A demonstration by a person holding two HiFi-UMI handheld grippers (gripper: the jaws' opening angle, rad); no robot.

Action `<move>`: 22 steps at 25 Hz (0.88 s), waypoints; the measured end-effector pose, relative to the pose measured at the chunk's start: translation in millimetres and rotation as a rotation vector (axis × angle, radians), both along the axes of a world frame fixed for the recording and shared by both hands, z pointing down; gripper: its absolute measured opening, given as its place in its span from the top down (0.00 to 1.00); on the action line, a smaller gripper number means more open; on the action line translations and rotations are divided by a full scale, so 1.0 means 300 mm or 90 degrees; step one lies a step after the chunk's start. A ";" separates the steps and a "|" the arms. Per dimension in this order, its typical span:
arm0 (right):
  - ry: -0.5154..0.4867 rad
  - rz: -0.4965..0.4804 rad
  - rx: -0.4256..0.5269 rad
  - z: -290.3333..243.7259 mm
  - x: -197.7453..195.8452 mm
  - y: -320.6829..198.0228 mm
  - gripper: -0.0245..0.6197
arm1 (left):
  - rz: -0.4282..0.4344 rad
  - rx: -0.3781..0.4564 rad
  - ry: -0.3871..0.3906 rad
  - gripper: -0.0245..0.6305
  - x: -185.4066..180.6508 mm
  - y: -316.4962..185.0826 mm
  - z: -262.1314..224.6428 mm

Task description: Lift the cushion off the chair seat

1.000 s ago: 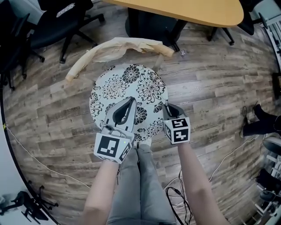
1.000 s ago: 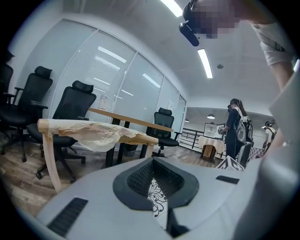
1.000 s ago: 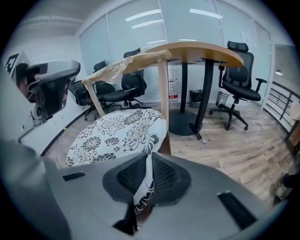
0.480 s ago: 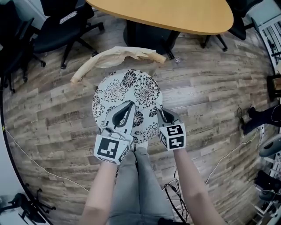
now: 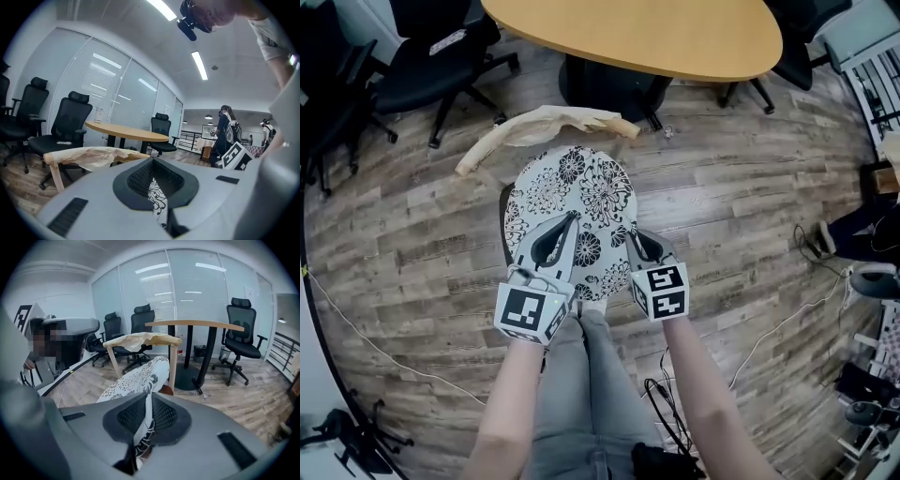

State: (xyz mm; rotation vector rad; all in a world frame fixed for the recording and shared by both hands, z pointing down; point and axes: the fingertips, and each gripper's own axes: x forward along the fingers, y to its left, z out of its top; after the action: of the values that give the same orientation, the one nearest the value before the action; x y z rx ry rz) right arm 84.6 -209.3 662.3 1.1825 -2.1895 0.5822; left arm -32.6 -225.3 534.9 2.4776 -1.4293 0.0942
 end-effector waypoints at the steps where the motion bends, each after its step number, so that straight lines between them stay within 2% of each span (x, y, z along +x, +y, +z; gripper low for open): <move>1: 0.002 -0.006 0.002 -0.012 -0.003 0.000 0.90 | -0.001 0.001 -0.002 0.96 -0.001 0.000 -0.010; 7: 0.007 -0.040 0.019 -0.087 -0.030 -0.006 0.90 | -0.005 0.005 -0.010 0.96 -0.009 -0.007 -0.065; 22: 0.004 -0.085 0.060 -0.358 -0.098 0.039 0.90 | -0.030 0.029 0.008 0.96 -0.054 -0.001 -0.288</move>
State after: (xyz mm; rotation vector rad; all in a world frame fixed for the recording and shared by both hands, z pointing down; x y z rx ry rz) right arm 55.4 -197.7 554.9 1.0722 -2.2920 0.4239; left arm -48.9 -225.7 448.6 2.4745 -1.5001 0.0376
